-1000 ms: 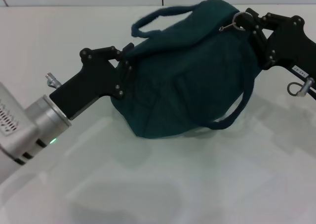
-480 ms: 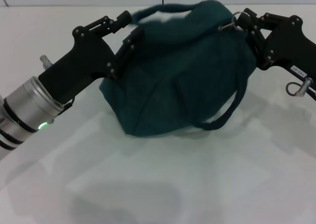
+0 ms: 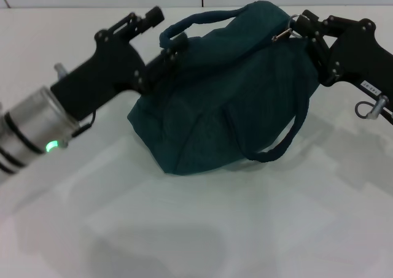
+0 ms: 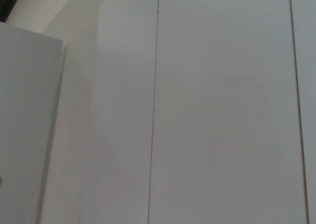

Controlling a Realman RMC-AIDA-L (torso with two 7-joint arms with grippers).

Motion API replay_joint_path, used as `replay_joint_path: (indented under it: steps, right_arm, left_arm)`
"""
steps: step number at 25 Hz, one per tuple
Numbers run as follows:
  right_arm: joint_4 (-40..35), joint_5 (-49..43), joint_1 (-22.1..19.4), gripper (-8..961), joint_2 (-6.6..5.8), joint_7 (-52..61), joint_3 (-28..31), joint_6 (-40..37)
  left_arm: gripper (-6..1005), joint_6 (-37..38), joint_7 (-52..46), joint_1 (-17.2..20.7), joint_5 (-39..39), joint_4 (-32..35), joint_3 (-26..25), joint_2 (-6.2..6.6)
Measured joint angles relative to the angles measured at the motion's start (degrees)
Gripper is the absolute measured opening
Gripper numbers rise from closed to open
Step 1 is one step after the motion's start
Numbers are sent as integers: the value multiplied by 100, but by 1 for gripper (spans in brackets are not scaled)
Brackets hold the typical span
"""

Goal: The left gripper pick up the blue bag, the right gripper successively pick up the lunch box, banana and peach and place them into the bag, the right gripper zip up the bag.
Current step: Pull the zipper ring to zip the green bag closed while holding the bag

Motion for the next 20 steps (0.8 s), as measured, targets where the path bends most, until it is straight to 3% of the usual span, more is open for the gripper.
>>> replay_joint_path:
  steps: [1,4,6,10,17,20]
  right_arm:
    - [0,0,0,34,0,0,0,0]
    - [3,-6,0,34,0,0,0,19]
    - [5,-7,0,34,0,0,0,22]
    - [7,-13,0,33,0,-1,0,24]
    - [9,-27,4,33,0,-7,0,17]
    - [9,-33,6,33,0,-9,0,21]
  left_arm:
    - [486,0,0,0,0,0,0,0]
    - [586,-265,-1278,-102,805,745,-6,150]
    - [586,-304,-2161,-206,1344,1229,-19,250]
    - [586,-306,-3298,-424,2098,1892,-33,322]
    - [587,-744,-4180,-634,2744,2401,-46,226]
    - [582,-1112,-4426,-751,3239,2548,-36,100]
